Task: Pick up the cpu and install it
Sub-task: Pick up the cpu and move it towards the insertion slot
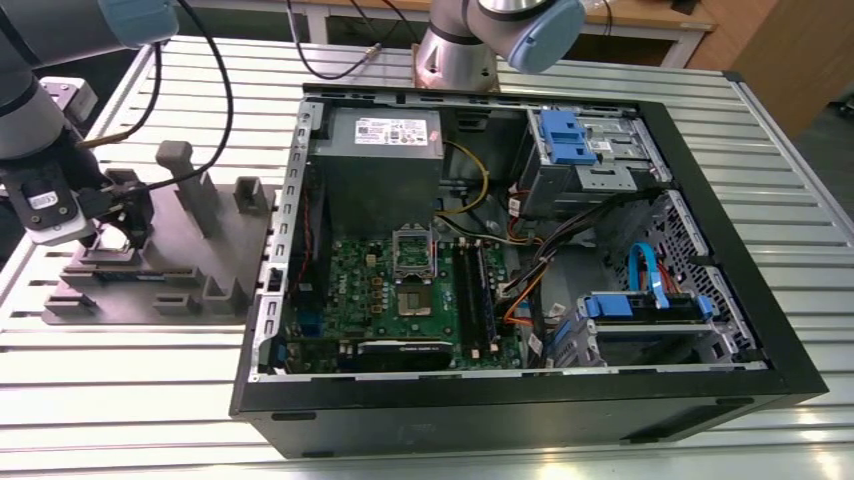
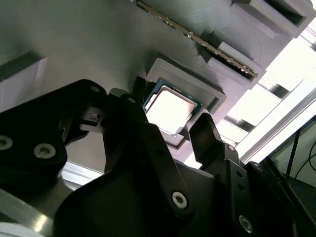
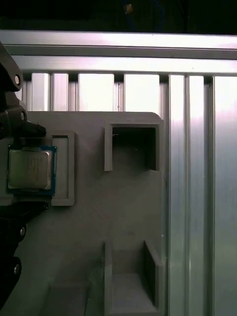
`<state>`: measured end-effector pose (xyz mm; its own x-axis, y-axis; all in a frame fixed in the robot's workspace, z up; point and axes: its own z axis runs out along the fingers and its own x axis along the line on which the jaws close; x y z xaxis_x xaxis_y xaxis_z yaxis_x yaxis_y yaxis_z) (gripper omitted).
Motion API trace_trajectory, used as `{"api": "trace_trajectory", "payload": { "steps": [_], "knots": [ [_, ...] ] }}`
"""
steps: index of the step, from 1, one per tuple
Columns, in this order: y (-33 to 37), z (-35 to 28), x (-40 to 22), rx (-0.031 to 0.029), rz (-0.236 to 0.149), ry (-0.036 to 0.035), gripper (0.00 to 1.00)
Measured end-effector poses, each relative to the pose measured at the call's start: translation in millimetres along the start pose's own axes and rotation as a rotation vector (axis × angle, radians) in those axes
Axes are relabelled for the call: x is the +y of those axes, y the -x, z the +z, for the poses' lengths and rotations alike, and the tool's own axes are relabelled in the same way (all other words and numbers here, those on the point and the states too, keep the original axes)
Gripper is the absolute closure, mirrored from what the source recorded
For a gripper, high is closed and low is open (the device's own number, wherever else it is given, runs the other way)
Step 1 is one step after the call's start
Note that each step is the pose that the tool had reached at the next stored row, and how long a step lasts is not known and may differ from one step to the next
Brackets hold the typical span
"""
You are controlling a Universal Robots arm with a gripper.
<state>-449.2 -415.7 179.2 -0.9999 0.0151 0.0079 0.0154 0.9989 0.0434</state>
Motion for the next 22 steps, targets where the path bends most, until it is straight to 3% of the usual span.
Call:
{"api": "trace_trajectory", "payload": {
  "steps": [6, 7, 8, 22],
  "knots": [
    [0.0, 0.0, 0.0, -0.0001, 0.001, 0.0, 0.37],
    [-0.1, 0.0, 0.0, -0.0002, 0.002, 0.0, 0.38],
    [0.0, 0.0, 0.0, -0.0001, 0.002, 0.0, 0.46],
    [0.0, -1.5, 0.2, 0.0, 0.002, 0.0003, 0.46]
  ]
}}
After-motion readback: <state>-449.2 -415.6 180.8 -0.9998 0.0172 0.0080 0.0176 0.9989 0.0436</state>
